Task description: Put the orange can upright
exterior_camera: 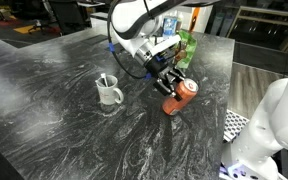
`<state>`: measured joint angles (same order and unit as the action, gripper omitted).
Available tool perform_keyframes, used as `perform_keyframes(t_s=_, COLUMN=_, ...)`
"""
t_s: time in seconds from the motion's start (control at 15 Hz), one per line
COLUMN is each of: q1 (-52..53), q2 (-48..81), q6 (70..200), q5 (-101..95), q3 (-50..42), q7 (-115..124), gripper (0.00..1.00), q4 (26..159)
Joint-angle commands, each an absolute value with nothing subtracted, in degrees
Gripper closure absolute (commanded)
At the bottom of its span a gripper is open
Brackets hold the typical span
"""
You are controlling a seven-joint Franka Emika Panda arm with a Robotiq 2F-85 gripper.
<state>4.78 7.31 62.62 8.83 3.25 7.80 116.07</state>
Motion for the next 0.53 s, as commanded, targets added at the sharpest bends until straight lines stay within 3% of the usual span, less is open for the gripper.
perform_keyframes(t_s=0.0, q1=4.4, q2=5.3, q6=60.4, q5=10.1, q3=3.0, q7=8.2, gripper=0.55, q4=118.2)
perform_keyframes(t_s=0.47, q1=4.5, q2=7.9, q6=54.8, q5=9.6, q3=3.2, q7=7.3, gripper=0.55, q4=116.3)
